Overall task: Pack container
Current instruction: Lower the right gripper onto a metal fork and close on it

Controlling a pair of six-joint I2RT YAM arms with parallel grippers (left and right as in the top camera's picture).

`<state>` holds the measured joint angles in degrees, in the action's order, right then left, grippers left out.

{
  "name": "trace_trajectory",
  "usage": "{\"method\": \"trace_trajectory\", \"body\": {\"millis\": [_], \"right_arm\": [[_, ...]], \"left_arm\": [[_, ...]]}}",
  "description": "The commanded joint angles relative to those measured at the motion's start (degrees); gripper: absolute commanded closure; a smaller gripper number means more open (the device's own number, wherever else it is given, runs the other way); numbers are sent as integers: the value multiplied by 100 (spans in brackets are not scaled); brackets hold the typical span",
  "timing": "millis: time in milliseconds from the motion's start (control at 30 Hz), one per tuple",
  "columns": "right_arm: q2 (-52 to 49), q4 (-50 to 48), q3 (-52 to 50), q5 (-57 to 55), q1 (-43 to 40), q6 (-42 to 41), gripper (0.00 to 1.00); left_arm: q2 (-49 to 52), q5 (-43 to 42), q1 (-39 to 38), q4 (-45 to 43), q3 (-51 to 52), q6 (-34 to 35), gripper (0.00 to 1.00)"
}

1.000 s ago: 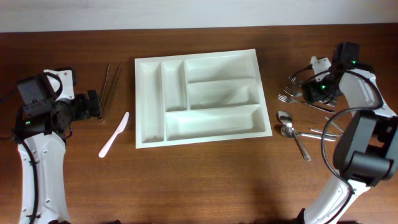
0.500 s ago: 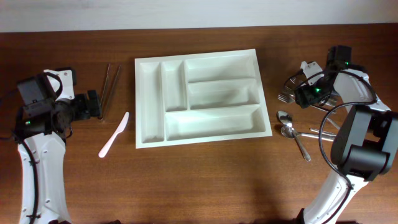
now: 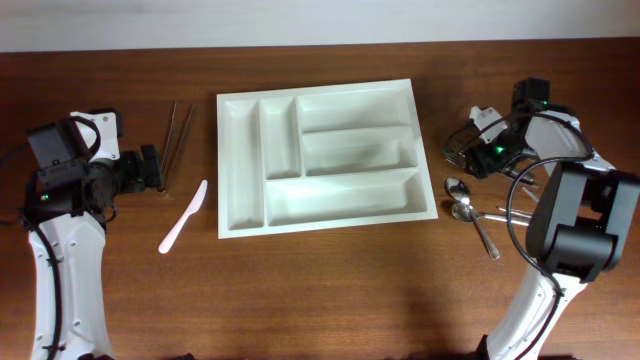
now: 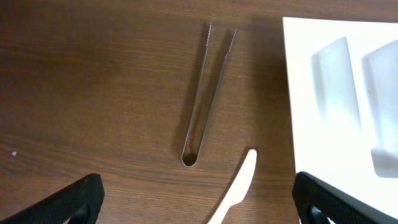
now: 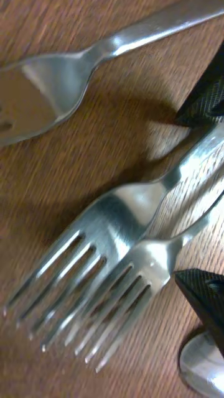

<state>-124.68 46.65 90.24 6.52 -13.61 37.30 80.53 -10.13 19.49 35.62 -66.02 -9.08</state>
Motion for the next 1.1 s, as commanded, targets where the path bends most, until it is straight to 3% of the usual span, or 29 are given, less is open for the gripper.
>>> {"method": "trace_trajectory", "body": {"millis": [0,233,500,900,1067], "right_arm": [[-223,116,-70,33,118,-26,29],[-223,155,-72,-271,116,-710,38],[-223,564,-72,-234,111,-1698,37],[-223,1213,-72,-221,111,-3971,32],[-223,920,-55,-269,74,-3845,32]], "left_arm": [[26,-103,17,2,-142,-87,1],[26,-103,17,2,-142,-87,1],[26,-103,17,2,-142,-87,1],[26,-103,17,2,-142,-87,1],[26,-103,17,2,-142,-87,1]]}}
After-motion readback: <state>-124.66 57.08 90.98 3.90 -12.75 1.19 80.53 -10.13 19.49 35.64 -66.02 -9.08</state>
